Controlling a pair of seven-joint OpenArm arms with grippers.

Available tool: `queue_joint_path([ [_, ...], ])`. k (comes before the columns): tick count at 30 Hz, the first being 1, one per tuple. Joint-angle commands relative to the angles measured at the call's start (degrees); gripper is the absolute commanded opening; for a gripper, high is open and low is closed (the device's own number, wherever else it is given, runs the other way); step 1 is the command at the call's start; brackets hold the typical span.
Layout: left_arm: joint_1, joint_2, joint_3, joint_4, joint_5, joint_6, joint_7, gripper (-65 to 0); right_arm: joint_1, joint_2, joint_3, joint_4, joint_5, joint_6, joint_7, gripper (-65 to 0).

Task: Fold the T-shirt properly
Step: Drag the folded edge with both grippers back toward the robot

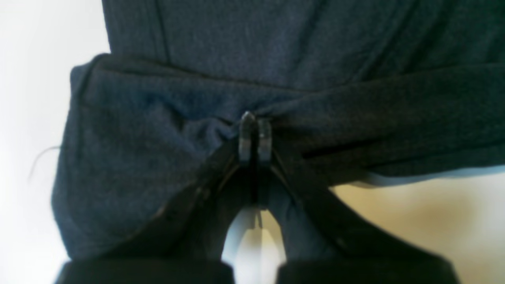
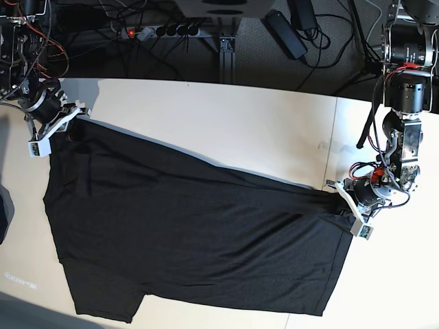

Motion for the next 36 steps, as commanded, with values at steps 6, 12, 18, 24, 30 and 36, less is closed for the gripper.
queue_joint_path([
  [6, 8.59, -3.13, -0.02, 8.46, 3.08, 3.72, 6.97, -65.0, -0.37, 0.96, 0.35, 0.39, -0.39, 2.01, -3.74, -65.0],
  [12, 16.11, -4.15, -0.02, 15.28, 3.08, 3.96, 7.28, -65.0, -2.16, 1.38, 2.05, 1.2, 1.75, 2.05, -4.79, -65.0],
  [18, 23.3, -4.59, -0.02, 23.12, 3.1, 5.18, 7.41, -65.0, -8.74, 1.6, 6.95, 6.71, 2.21, 2.1, -4.76, -65.0],
  [24, 31.04, -4.59, -0.02, 32.0, 3.58, 5.68, 7.41, -65.0, -14.99, 1.6, 12.11, 11.54, 3.43, 2.14, -4.76, -65.0],
  [30, 36.02, -4.57, -0.02, 37.86, 5.38, 7.17, 7.23, -65.0, -17.14, 1.64, 15.17, 12.5, 4.26, 2.19, -4.76, -65.0],
  [36, 36.22, -4.57, -0.63, 38.23, 7.85, 7.15, 5.88, -65.0, -17.31, 1.77, 15.32, 12.63, 7.48, 2.21, -4.76, -65.0],
])
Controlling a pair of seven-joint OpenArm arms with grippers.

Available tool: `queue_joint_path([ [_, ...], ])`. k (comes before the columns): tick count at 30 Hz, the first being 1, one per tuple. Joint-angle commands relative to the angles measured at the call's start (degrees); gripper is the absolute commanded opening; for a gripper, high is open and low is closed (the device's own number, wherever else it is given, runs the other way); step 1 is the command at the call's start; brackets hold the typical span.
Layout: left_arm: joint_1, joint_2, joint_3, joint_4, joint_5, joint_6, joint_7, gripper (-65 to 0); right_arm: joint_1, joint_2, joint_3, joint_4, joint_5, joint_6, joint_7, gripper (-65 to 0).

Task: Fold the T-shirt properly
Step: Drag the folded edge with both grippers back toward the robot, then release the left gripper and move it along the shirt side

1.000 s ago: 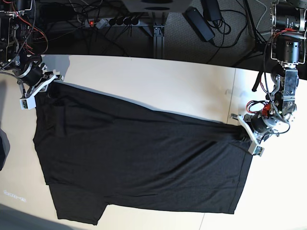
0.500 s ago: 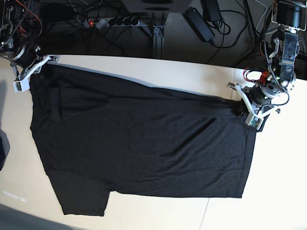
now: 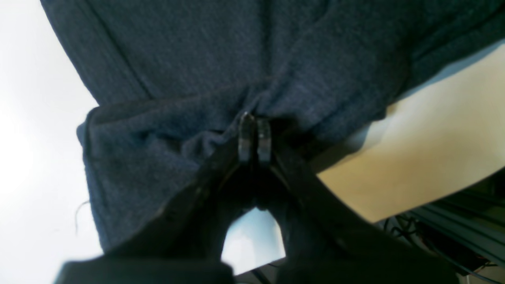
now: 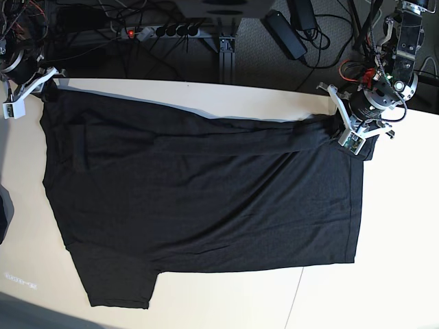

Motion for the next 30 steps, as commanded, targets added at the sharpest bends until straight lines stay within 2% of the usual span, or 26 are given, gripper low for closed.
queue_joint_path([
  [1, 0.48, -0.35, -0.42, -0.07, 1.05, 0.24, 2.69, -65.0, -0.15, 1.25, 0.76, 1.27, 1.55, 2.14, 1.11, -65.0],
  [7, 0.02, -0.35, -3.93, -0.07, 1.03, 0.24, 2.03, -65.0, 2.58, 1.03, 0.81, 3.72, 1.79, 2.16, 1.73, -65.0],
  [16, 0.02, -0.35, -6.95, -0.07, 0.98, 0.24, 1.2, -65.0, 7.76, 0.76, 0.28, 1.36, -1.33, 2.56, 1.7, -65.0],
  [24, 0.04, -0.37, -6.95, -0.07, 0.96, 0.24, 1.05, -65.0, 7.58, 0.74, -6.29, -1.14, -2.01, 2.58, 1.64, -65.0],
  [30, 0.04, -0.37, -6.95, -0.07, 0.98, 0.24, 1.01, -65.0, 7.43, 0.76, -9.6, -1.55, -7.56, 2.56, 1.68, -65.0],
])
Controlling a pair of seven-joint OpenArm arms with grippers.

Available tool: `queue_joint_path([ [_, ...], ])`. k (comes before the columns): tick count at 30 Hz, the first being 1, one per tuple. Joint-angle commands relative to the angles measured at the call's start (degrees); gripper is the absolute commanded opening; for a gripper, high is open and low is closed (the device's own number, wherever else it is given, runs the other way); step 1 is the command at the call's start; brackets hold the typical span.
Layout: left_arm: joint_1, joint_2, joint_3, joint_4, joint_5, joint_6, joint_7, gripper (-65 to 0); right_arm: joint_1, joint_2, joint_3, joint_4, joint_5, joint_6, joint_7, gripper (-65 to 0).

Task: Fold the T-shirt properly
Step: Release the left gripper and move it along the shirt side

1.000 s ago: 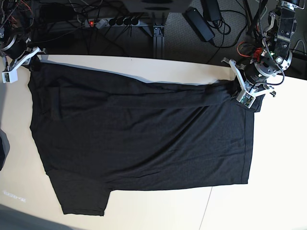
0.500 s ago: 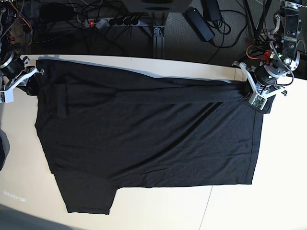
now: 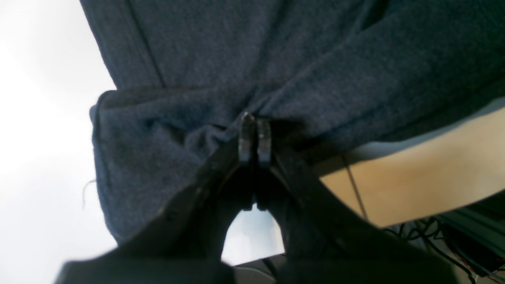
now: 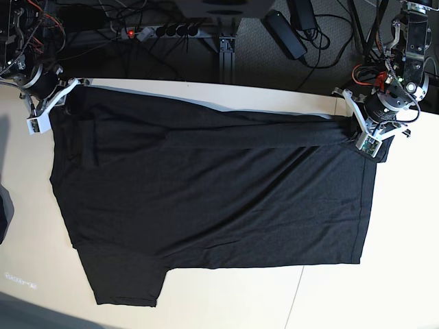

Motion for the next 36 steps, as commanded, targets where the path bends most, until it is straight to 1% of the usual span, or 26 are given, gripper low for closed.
queue_joint_path([
  [1, 0.02, -0.81, -0.48, 0.39, 0.48, 0.2, 0.33, -65.0, 0.11, 1.09, 0.33, 0.2, -0.46, 2.47, 0.66, -65.0],
  [6, 0.02, -0.81, -0.48, 0.39, 0.46, 0.2, 0.33, -65.0, 0.09, 1.11, 0.33, -2.67, -2.03, 2.47, 0.66, -65.0],
  [11, 0.02, -0.81, -0.48, 0.39, 0.24, 0.07, 0.31, -65.0, 0.11, 1.27, 0.33, -7.54, -2.12, 2.47, 1.31, -65.0],
  [15, 0.02, -0.81, -0.48, 0.42, -2.14, -1.81, 0.66, -64.5, 0.09, 1.27, 0.33, -9.11, -1.86, 2.47, 1.99, -65.0],
  [18, 0.02, -0.81, -0.48, 0.94, -5.03, -1.81, 3.26, -52.0, 0.11, 1.27, 0.33, -9.09, -1.25, 2.47, 1.97, -65.0],
  [19, 0.02, -0.81, -0.48, 1.44, -5.73, -1.79, 4.63, -49.1, 0.11, 1.27, 0.33, -9.09, -0.76, 2.47, 1.95, -65.0],
  [21, 0.02, -0.81, -0.48, 2.86, -7.23, -1.79, 7.48, -46.6, 0.09, 1.25, 0.33, -9.09, -0.22, 2.49, 1.92, -65.0],
  [24, 0.04, -0.83, -0.48, 5.42, -7.48, -1.79, 9.4, -46.6, 0.07, 1.25, 0.33, -9.09, -0.28, 2.49, 1.81, -65.0],
  [29, 0.04, -0.81, -1.46, 10.03, -7.69, -1.75, 9.38, -46.6, -1.42, 1.25, 0.33, -9.09, 0.11, 2.49, 1.73, -65.0],
  [36, 0.02, -0.81, -6.73, 12.37, -8.0, -1.73, 8.02, -46.6, -2.78, 1.27, 0.35, -9.09, 0.13, 2.47, 1.73, -65.0],
])
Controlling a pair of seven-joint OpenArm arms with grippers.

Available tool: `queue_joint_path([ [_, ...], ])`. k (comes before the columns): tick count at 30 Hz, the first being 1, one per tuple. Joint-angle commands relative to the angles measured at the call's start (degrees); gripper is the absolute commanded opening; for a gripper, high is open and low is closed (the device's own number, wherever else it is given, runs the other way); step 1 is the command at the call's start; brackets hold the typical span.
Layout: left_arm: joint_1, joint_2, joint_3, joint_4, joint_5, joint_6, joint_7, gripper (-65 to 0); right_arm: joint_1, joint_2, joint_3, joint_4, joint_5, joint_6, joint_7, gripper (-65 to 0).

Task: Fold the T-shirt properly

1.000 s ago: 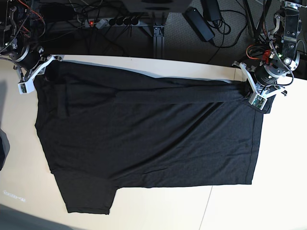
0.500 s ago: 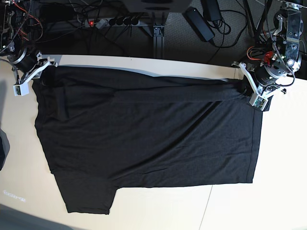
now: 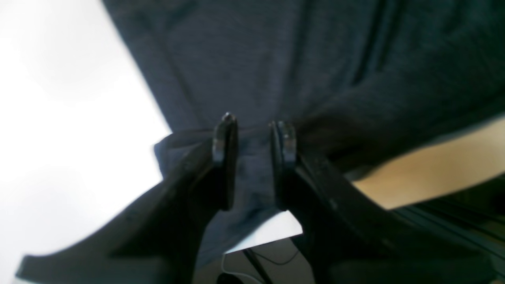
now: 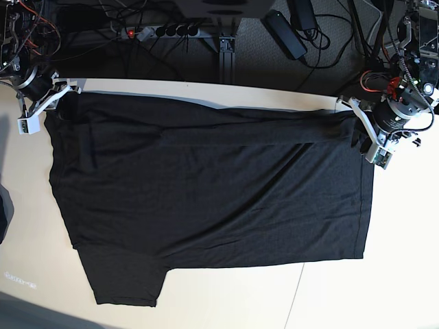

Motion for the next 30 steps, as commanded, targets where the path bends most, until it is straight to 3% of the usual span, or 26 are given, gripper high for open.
queue_joint_path([
  [1, -0.28, -0.81, -1.36, 1.01, -1.01, -0.85, -1.22, -46.6, -0.98, 0.79, 0.11, -0.48, -2.97, 2.14, -4.09, -65.0],
  [7, -0.31, -1.38, -6.8, 0.81, -1.27, -0.87, -6.71, -46.6, -0.98, 0.79, 0.11, -0.48, -3.56, 2.12, -4.11, -65.0],
  [12, -4.17, -2.91, -7.08, -4.46, -1.31, -0.24, -11.06, -46.6, -0.98, 0.79, 0.11, -0.48, -3.37, 2.12, -4.07, -65.0],
  [21, -23.5, -2.89, -6.56, -31.61, -10.36, 0.72, -10.27, -46.6, -0.96, 0.76, 0.11, -0.42, -3.15, 2.12, -3.85, -65.0],
  [27, -36.46, -2.67, -1.16, -51.71, -13.4, 0.39, -9.18, -46.3, -0.98, 0.76, 0.11, -0.42, -3.17, 2.12, -3.87, -65.0],
  [30, -41.07, -2.51, 0.83, -59.19, -14.67, -0.76, -9.18, -40.7, -0.98, 0.76, 0.11, -0.44, -3.19, 2.12, -3.89, -65.0],
])
